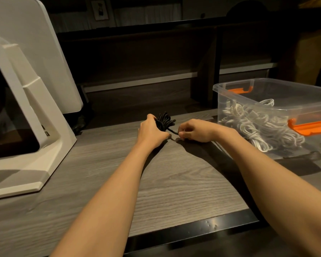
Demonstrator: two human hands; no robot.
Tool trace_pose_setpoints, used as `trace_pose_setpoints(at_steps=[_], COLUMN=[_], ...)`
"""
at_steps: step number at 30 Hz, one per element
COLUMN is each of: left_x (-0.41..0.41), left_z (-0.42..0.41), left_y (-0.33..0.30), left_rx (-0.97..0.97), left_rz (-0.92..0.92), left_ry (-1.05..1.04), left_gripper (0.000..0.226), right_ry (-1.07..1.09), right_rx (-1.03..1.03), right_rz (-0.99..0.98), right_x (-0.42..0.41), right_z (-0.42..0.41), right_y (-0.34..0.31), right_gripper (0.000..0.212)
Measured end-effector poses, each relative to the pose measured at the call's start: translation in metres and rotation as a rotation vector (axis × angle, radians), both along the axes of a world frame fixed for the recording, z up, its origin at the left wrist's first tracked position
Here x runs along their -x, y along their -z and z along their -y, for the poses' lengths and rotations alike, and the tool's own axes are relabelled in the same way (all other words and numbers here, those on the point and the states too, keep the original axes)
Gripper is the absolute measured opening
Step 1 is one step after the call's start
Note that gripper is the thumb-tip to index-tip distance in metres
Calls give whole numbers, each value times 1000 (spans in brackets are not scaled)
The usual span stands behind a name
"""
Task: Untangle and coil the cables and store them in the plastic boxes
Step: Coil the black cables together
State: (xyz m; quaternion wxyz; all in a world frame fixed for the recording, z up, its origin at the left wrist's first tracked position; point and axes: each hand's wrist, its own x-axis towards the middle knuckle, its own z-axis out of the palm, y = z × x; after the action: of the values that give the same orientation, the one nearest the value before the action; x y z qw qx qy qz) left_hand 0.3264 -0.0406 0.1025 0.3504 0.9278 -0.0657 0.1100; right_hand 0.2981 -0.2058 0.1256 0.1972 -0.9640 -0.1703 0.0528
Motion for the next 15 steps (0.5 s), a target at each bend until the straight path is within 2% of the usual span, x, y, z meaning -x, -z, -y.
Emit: trace_pose_setpoints(at_steps=[3, 8, 12, 15], left_x=[2, 4, 3, 5], left_z=[3, 9, 9, 6], left_y=[1, 0, 1, 0], left_rx=[17, -183, -301, -324], left_rz=[33, 53, 67, 109], left_ry=[13, 8, 43, 152], left_gripper=[65, 50, 32, 21], right_ry=[-86, -124, -111, -75], right_rx=[-73, -157, -254, -281], right_rz=[-8, 46, 189, 361], right_x=[5, 9, 13, 12], right_z=[-7, -14, -18, -19], right_y=[-5, -5, -3, -2], right_gripper=[27, 31, 31, 24])
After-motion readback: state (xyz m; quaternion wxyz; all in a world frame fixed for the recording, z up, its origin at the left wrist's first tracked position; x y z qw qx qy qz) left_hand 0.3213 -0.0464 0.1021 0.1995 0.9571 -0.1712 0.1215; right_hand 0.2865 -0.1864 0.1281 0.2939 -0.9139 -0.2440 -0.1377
